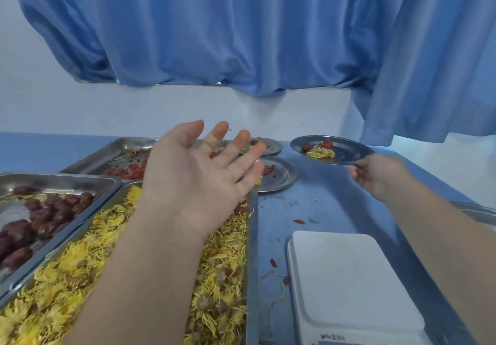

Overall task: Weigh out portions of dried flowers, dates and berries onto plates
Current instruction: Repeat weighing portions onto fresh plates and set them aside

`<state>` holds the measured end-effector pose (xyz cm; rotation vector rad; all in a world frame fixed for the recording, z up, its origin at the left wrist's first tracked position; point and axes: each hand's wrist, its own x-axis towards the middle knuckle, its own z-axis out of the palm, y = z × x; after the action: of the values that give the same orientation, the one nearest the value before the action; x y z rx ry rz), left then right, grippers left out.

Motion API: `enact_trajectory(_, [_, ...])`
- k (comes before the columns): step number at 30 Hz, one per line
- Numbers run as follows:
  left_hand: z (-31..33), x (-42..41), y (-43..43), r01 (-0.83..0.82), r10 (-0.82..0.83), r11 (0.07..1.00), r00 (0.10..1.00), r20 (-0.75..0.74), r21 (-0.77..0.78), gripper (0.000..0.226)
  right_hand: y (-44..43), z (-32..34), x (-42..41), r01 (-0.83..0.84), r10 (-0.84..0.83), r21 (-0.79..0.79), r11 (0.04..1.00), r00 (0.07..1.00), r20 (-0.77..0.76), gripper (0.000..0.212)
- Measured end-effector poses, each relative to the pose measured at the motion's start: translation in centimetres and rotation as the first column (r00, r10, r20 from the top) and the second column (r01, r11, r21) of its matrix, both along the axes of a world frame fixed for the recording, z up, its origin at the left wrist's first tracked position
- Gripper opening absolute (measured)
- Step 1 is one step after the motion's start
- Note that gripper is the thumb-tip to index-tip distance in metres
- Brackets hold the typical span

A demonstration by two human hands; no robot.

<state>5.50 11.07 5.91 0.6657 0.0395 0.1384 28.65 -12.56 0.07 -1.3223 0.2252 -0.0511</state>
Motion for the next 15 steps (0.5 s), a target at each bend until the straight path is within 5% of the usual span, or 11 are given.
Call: enact_trajectory(15, [-2.2, 2.0, -3.6, 0.042, -0.051, 0.997, 0.988, -0.143, -0.065, 0.032, 2.7, -3.7, 9.0, 0.169, -0.17, -0.018, 0.985, 0.972, -0.164, 0.042])
